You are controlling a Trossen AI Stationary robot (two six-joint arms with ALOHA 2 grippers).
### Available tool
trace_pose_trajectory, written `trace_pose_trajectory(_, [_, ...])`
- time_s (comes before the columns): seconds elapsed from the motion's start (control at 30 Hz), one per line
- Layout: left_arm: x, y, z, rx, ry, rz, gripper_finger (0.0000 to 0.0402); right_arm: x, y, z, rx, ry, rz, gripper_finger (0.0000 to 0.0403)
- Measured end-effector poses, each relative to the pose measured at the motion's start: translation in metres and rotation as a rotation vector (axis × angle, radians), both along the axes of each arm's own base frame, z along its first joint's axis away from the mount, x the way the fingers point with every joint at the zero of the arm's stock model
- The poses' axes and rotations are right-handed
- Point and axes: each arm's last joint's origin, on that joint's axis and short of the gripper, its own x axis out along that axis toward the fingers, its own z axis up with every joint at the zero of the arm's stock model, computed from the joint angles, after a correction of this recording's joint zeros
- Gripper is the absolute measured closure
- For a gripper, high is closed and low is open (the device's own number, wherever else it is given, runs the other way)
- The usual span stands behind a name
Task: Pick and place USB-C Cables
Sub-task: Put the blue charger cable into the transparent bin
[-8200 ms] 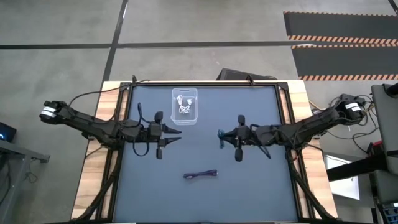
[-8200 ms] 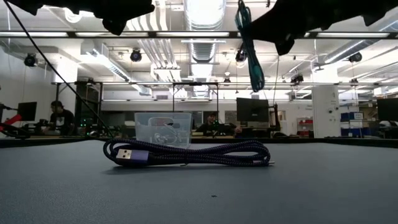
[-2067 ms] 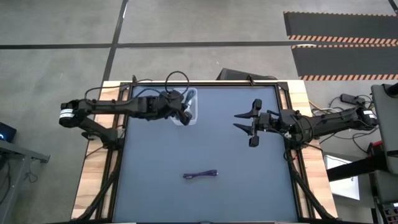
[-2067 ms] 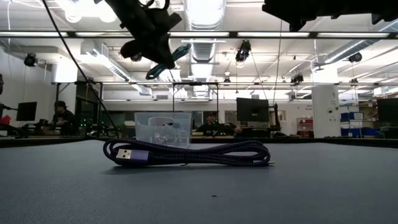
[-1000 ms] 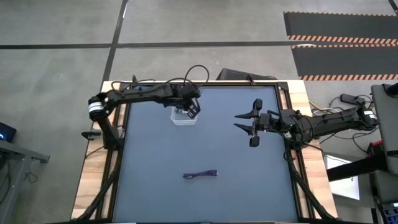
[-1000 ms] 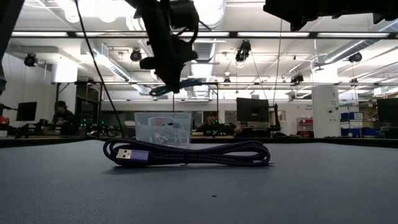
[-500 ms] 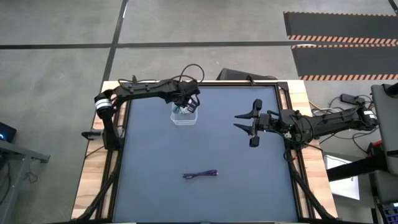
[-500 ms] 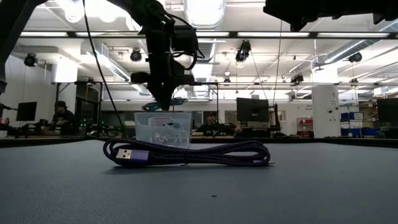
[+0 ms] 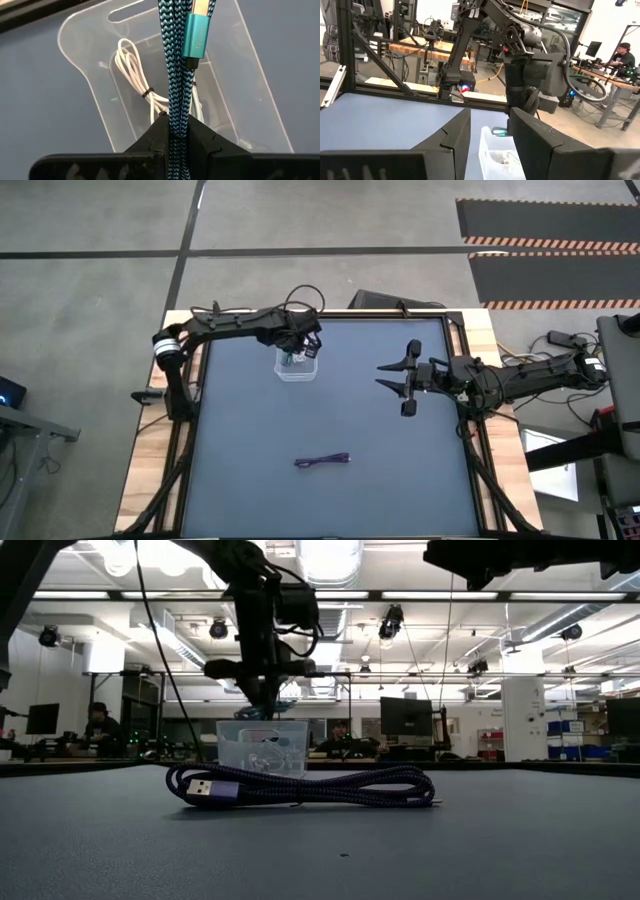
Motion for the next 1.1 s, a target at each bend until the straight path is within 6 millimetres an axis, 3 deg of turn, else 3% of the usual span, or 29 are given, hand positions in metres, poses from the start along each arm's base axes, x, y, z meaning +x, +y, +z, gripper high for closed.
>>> trace_pose_trajectory(0.63, [-0.001, 0.017, -0.016, -0.087, -0.005, 0.056, 0.0383, 0.000, 0.000, -0.002, -0.004, 0.023, 0.000, 0.0273])
trace_pose_trajectory(1.1, [-0.003, 0.017, -0.020, -0.102, -0.001, 0.079, 0.0384, 0.000, 0.000, -0.003, -0.004, 0.024, 0.000, 0.0273])
